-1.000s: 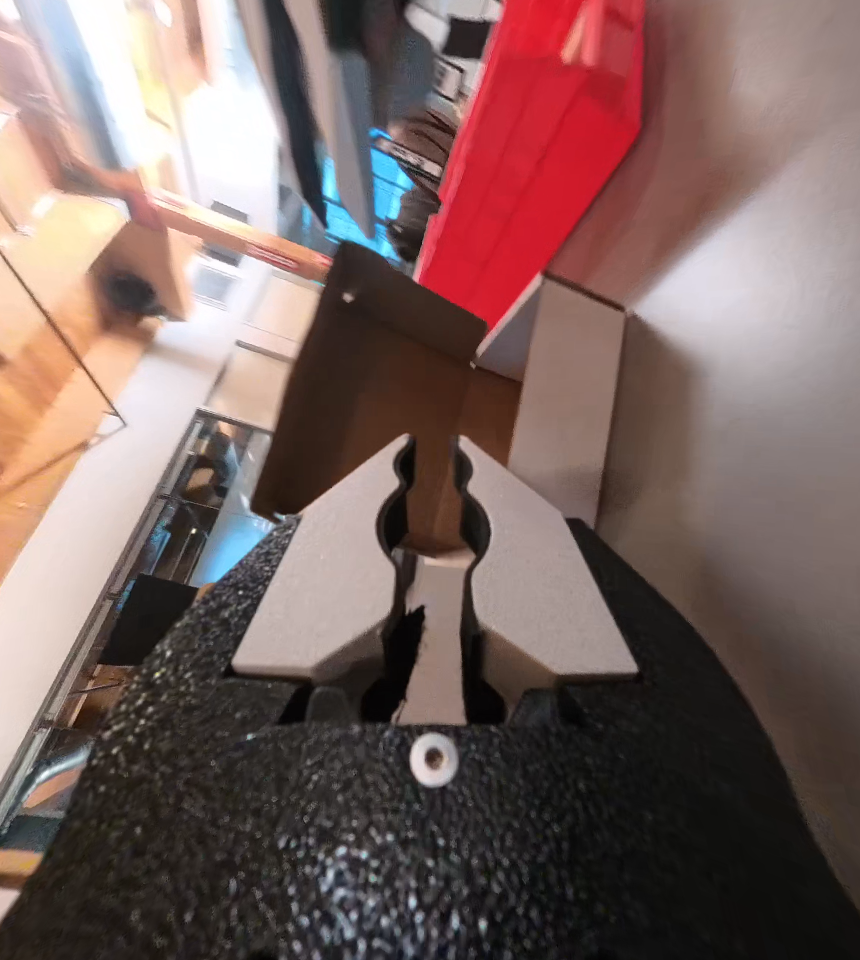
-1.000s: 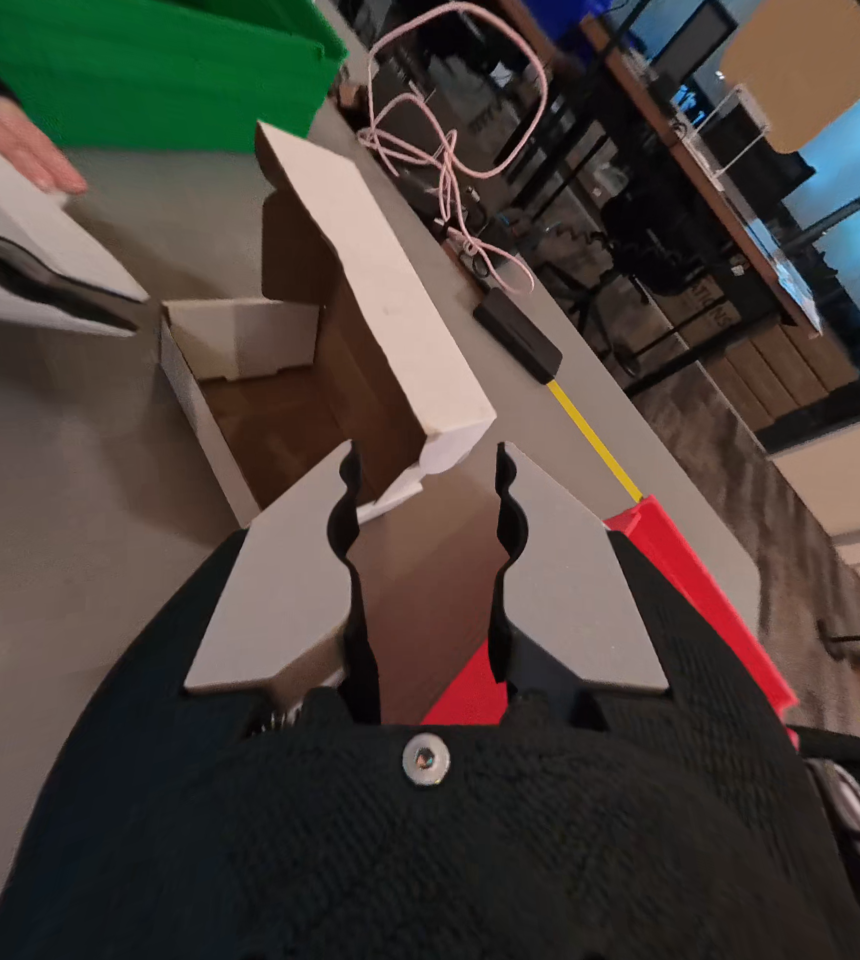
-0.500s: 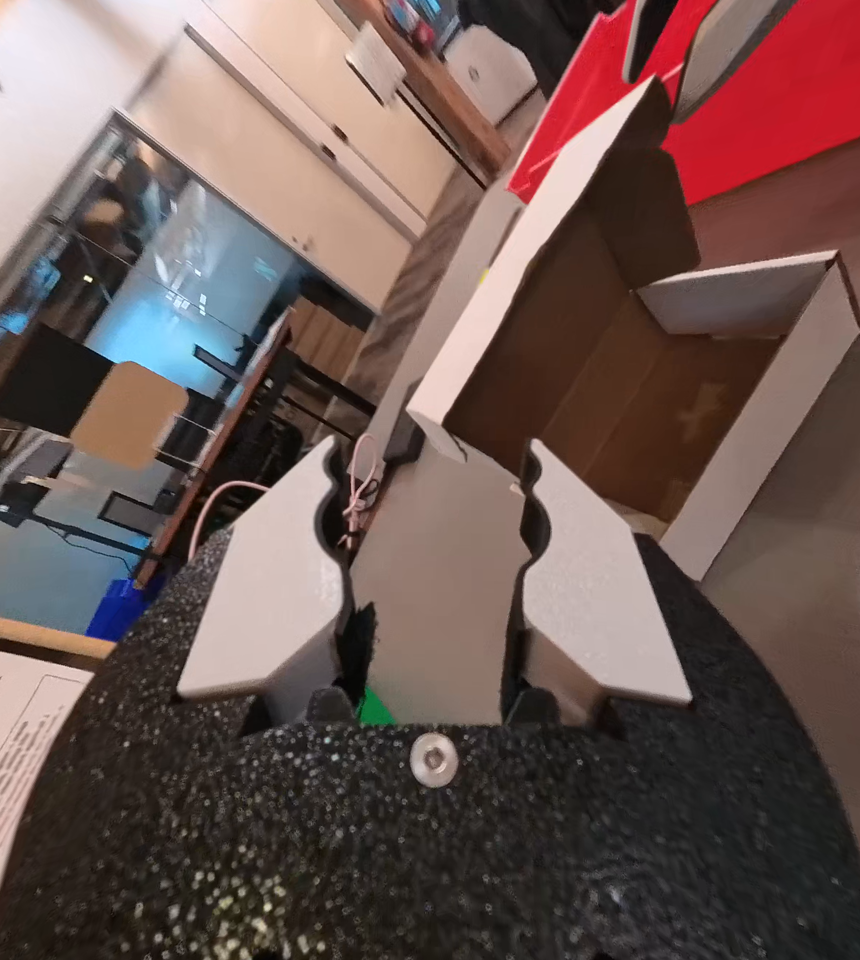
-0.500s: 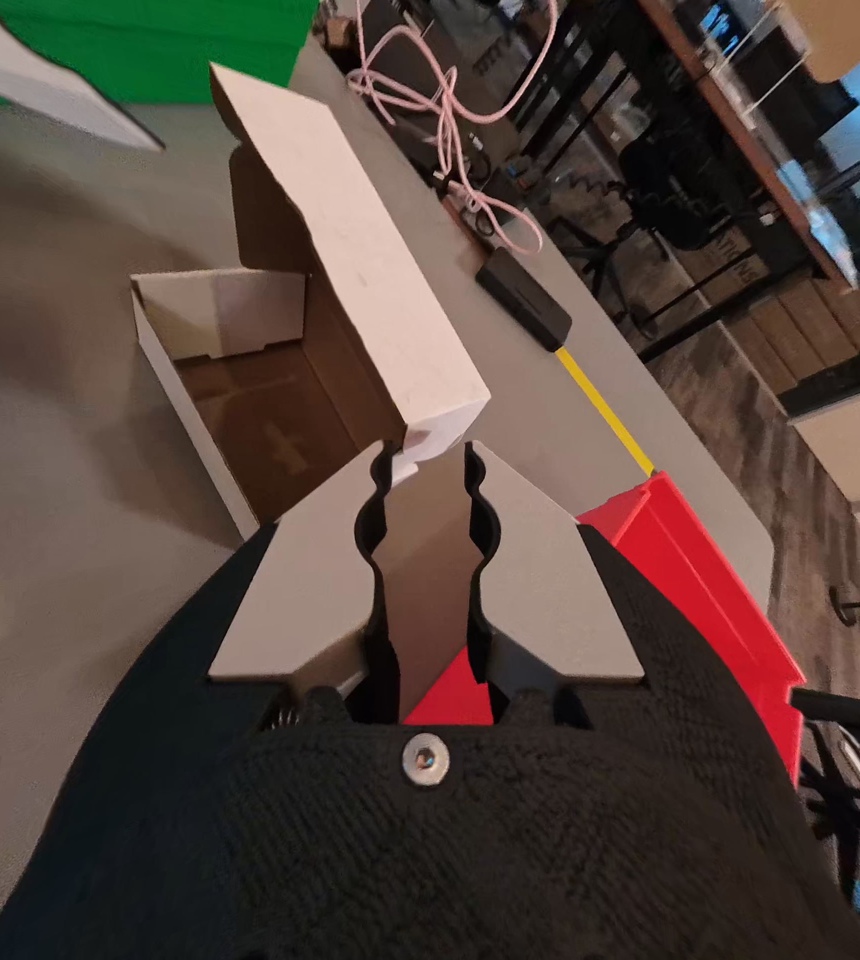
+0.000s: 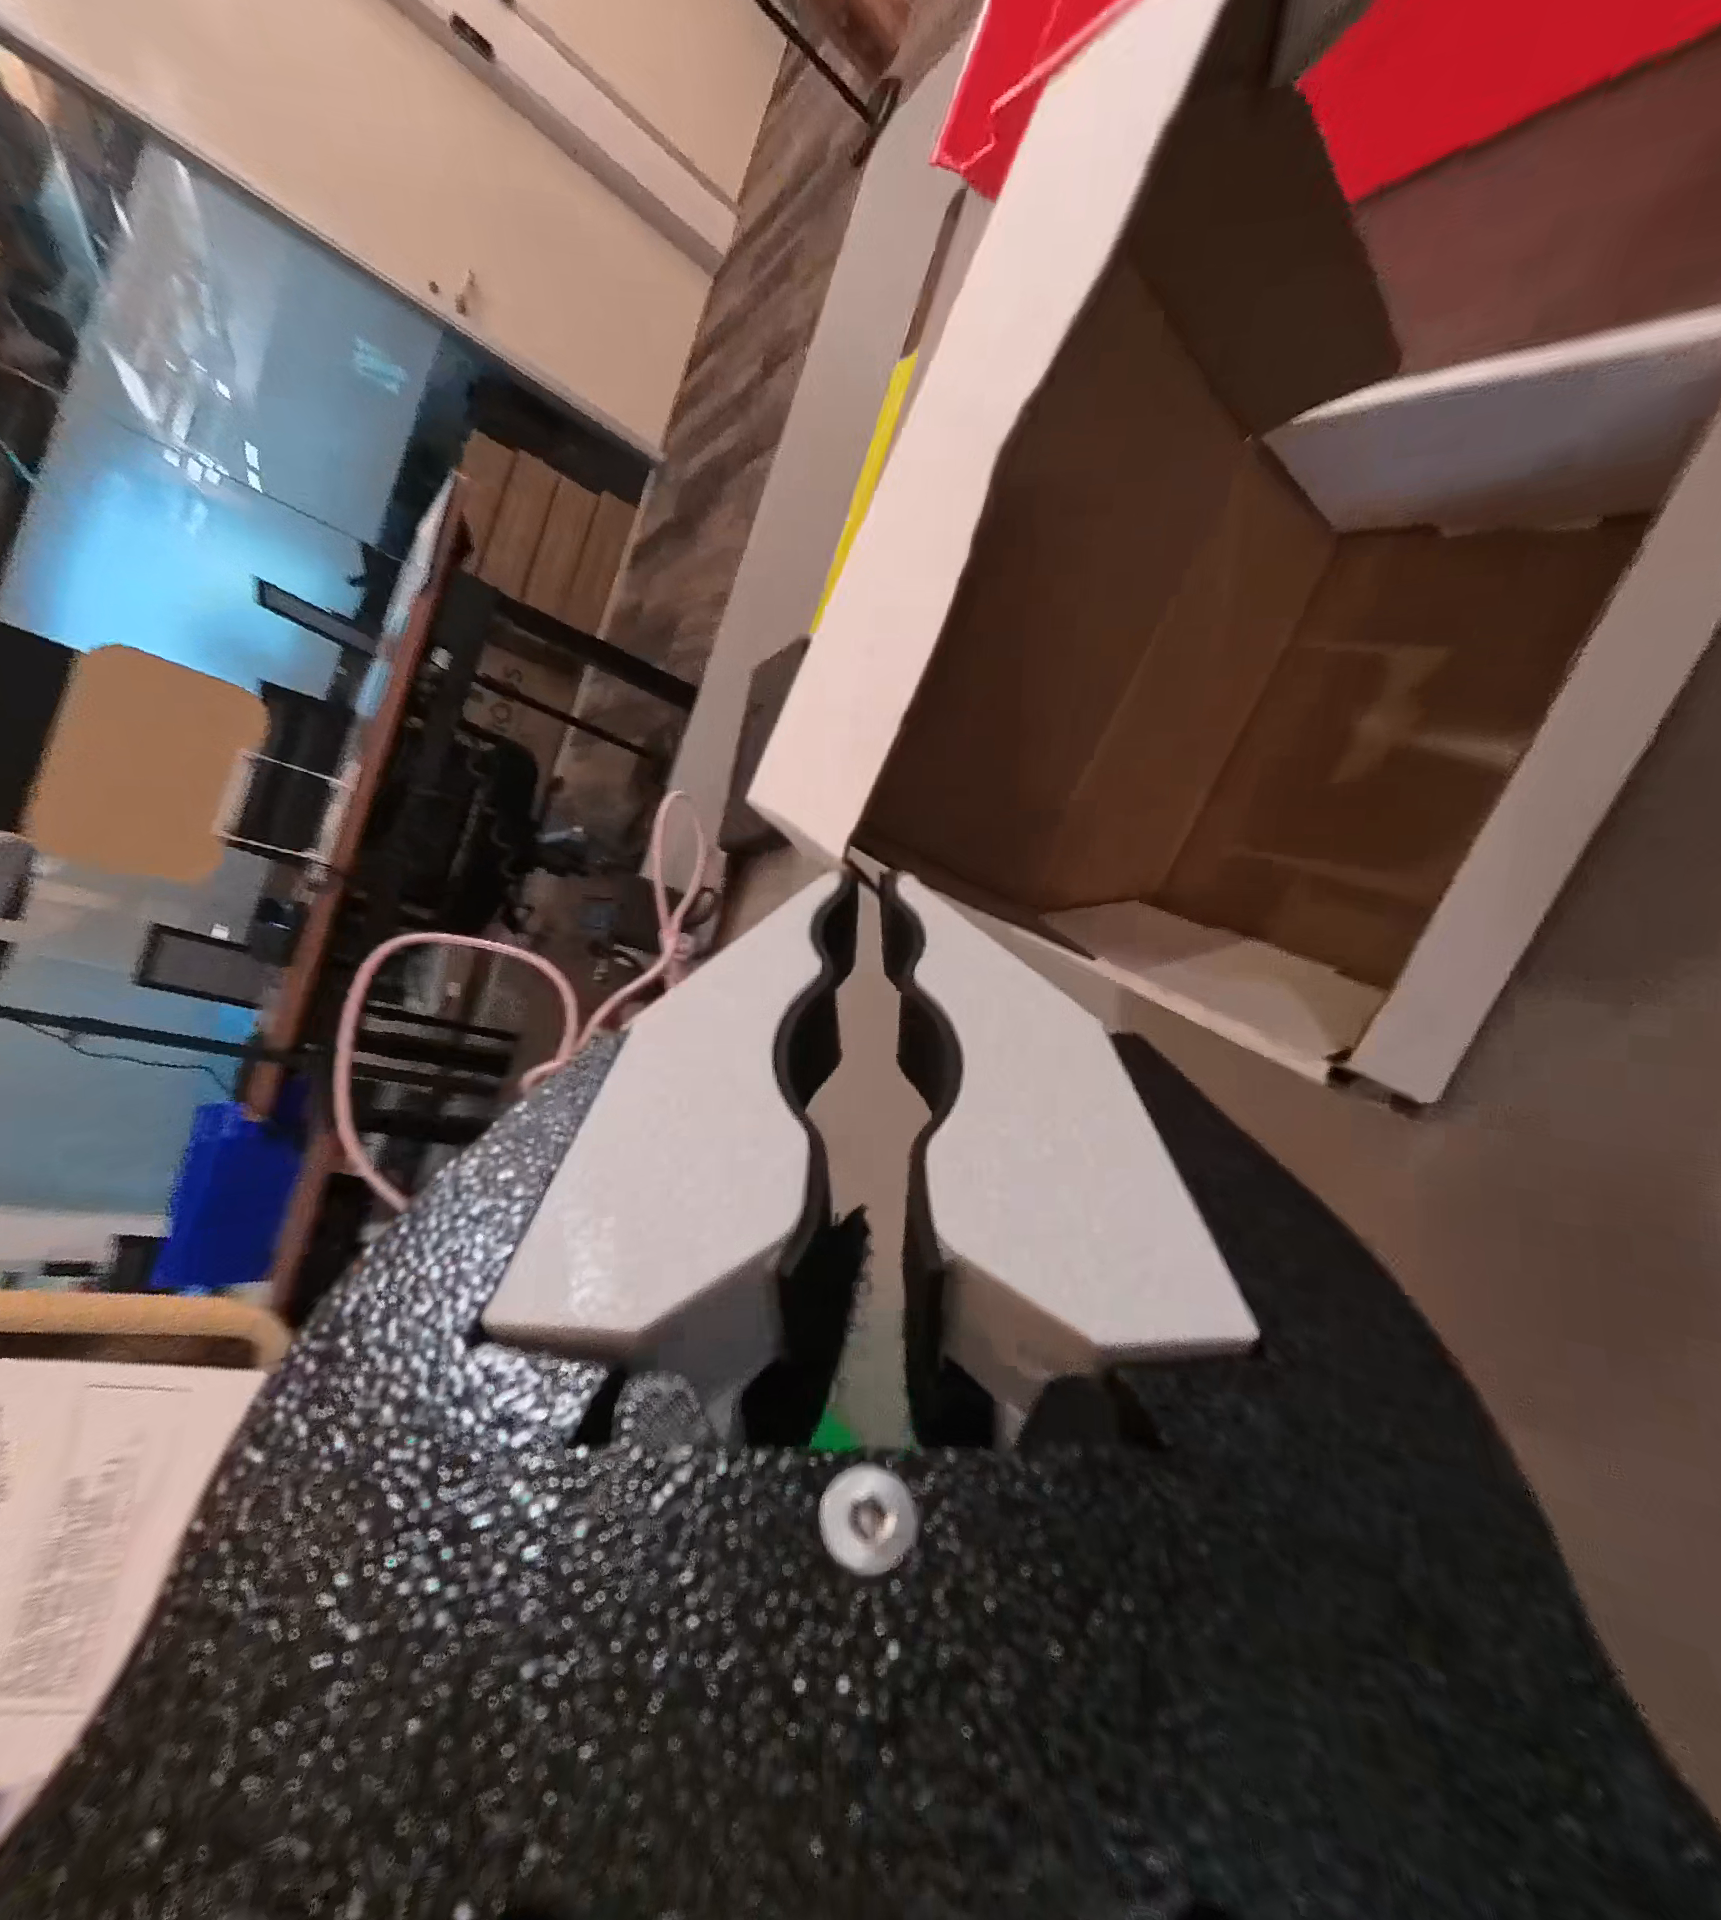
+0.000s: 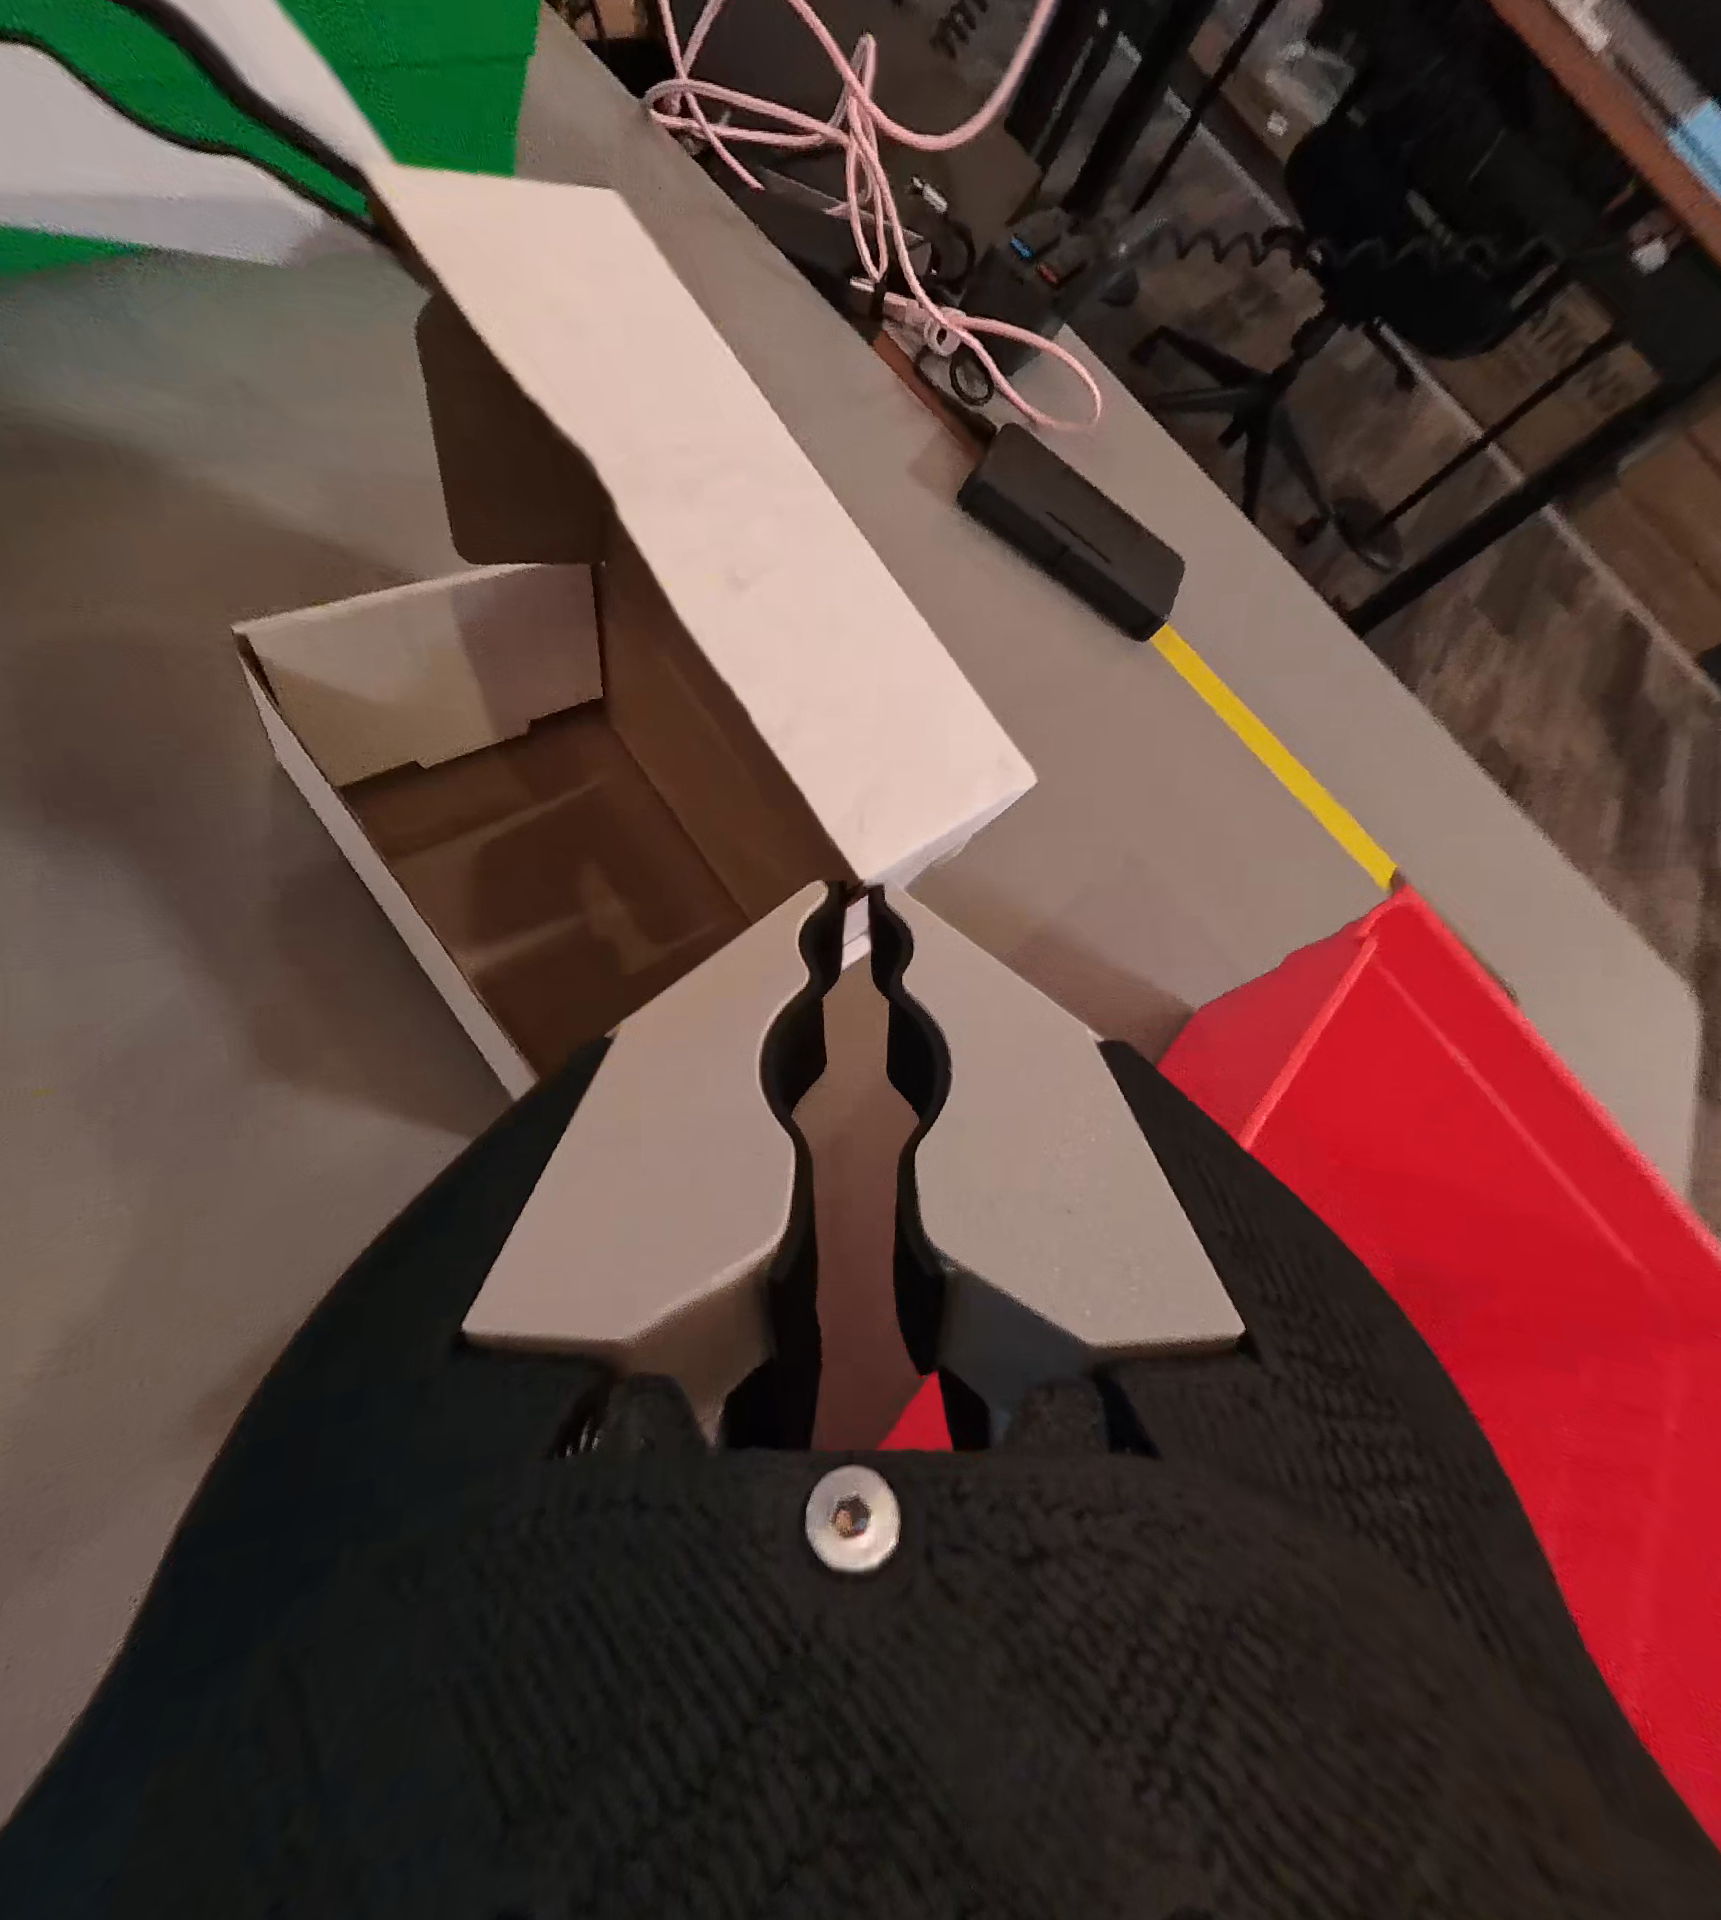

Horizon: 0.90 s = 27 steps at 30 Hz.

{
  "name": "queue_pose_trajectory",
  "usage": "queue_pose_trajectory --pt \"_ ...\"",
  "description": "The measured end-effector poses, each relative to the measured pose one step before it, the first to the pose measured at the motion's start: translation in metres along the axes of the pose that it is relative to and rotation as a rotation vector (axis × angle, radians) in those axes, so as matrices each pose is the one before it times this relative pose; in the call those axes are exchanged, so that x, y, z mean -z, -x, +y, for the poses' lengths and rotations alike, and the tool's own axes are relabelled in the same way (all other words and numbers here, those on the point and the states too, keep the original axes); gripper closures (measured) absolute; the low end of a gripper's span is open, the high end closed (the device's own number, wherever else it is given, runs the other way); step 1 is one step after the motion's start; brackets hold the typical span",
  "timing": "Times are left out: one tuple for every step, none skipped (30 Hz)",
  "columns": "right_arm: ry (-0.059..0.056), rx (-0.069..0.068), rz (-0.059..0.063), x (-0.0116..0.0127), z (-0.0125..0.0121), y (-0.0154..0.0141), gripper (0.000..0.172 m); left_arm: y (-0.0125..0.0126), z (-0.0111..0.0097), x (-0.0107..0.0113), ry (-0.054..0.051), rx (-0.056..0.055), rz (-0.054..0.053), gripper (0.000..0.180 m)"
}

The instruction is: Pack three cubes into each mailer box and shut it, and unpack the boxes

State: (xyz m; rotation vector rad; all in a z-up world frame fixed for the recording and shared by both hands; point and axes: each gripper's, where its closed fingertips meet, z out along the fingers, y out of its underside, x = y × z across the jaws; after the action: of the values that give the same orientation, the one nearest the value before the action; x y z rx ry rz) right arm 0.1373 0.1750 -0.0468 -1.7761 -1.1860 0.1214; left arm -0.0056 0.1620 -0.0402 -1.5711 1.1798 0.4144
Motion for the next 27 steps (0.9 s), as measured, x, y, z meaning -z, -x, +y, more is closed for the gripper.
queue_pose_trajectory --pt "0.0002 -0.0296 -0.0034 -0.00041 0.00110 -0.00088 0.169 -0.00072 -0.00157 0.00074 -0.0079 0.0510 0.0210 0.178" --pt "-0.0056 -0.0326 -0.0097 -0.00007 0.00025 -0.00033 0.170 -0.00039 -0.00149 0.00085 -0.0116 0.0542 0.0221 0.178" --pt "-0.0077 -0.0334 -0.0149 0.00042 -0.00014 0.00032 0.170 -0.00067 -0.00080 0.00100 -0.0111 0.0555 0.0237 0.179" --pt "-0.0075 -0.0290 -0.0151 0.00077 0.00007 0.00066 0.170 -0.00129 -0.00058 0.00097 -0.0122 0.0550 0.0267 0.179" --pt "-0.0041 -0.0218 -0.0130 0.00060 0.00084 0.00081 0.170 -0.00145 -0.00083 0.00116 -0.0151 0.0533 0.0235 0.179" --pt "-0.0010 -0.0155 -0.0096 0.00050 0.00156 0.00124 0.171 -0.00224 -0.00057 0.00122 -0.0153 0.0511 0.0236 0.180" --pt "-0.0009 -0.0068 -0.0056 0.00045 0.00183 0.00159 0.171 -0.00271 0.00011 0.00114 -0.0113 0.0441 0.0214 0.180" --pt "-0.0008 -0.0009 -0.0029 0.00064 0.00181 0.00180 0.171 -0.00274 0.00059 0.00107 -0.0094 0.0320 0.0161 0.180" --pt "0.0007 -0.0010 -0.0024 0.00070 0.00204 0.00204 0.171 -0.00299 0.00103 0.00090 -0.0077 0.0240 0.0125 0.180" --pt "-0.0009 -0.0019 -0.0011 0.00085 0.00151 0.00190 0.171 -0.00220 0.00106 0.00069 -0.0060 0.0190 0.0051 0.180" --pt "-0.0007 -0.0009 0.0007 0.00090 0.00118 0.00163 0.171 -0.00192 0.00089 0.00069 -0.0051 0.0136 0.0017 0.180" --pt "0.0015 -0.0023 0.0015 0.00069 0.00117 0.00146 0.171 -0.00168 0.00053 0.00054 -0.0057 0.0179 0.0002 0.180" --pt "0.0026 -0.0014 0.0016 0.00058 0.00110 0.00131 0.171 -0.00140 0.00079 0.00057 -0.0034 0.0194 -0.0003 0.180" --pt "0.0035 0.0008 0.0014 0.00026 0.00139 0.00145 0.171 -0.00187 0.00178 0.00057 0.0020 0.0118 0.0017 0.180" --pt "0.0045 0.0013 -0.0024 0.00011 0.00169 0.00221 0.172 -0.00183 0.00270 0.00079 0.0040 0.0022 -0.0002 0.180" --pt "0.0062 0.0034 -0.0057 -0.00017 0.00224 0.00312 0.172 -0.00221 0.00351 0.00113 0.0055 -0.0043 -0.0004 0.180" --pt "0.0099 0.0088 -0.0053 -0.00048 0.00336 0.00358 0.172 -0.00316 0.00436 0.00095 0.0076 -0.0072 0.0035 0.180" --pt "0.0146 0.0114 -0.0070 -0.00062 0.00467 0.00406 0.172 -0.00399 0.00475 0.00078 0.0073 -0.0085 0.0062 0.180" --pt "0.0166 0.0081 -0.0104 -0.00110 0.00584 0.00446 0.172 -0.00387 0.00467 0.00073 0.0059 -0.0093 0.0032 0.180" --pt "0.0108 0.0043 -0.0116 -0.00121 0.00547 0.00463 0.172 -0.00404 0.00478 0.00051 0.0073 -0.0123 0.0031 0.180" --pt "0.0083 0.0040 -0.0119 -0.00106 0.00562 0.00442 0.172 -0.00435 0.00457 0.00046 0.0060 -0.0120 0.0044 0.180" --pt "0.0062 0.0012 -0.0117 -0.00097 0.00540 0.00374 0.172 -0.00475 0.00429 0.00013 0.0050 -0.0084 0.0077 0.180" --pt "0.0009 -0.0065 -0.0132 -0.00081 0.00449 0.00341 0.172 -0.00462 0.00468 -0.00019 0.0086 -0.0060 0.0087 0.180" --pt "0.0008 -0.0102 -0.0144 -0.00088 0.00399 0.00298 0.172 -0.00390 0.00461 -0.00071 0.0091 -0.0041 0.0070 0.180" --pt "0.0053 -0.0074 -0.0119 -0.00149 0.00429 0.00230 0.172 -0.00373 0.00468 -0.00115 0.0085 -0.0018 0.0085 0.180" --pt "0.0070 -0.0023 -0.0140 -0.00212 0.00434 0.00267 0.172 -0.00513 0.00423 -0.00163 0.0065 0.0025 0.0213 0.180" --pt "0.0069 -0.0047 -0.0198 -0.00319 0.00405 0.00379 0.172 -0.00599 0.00282 -0.00199 -0.0001 0.0141 0.0275 0.180"
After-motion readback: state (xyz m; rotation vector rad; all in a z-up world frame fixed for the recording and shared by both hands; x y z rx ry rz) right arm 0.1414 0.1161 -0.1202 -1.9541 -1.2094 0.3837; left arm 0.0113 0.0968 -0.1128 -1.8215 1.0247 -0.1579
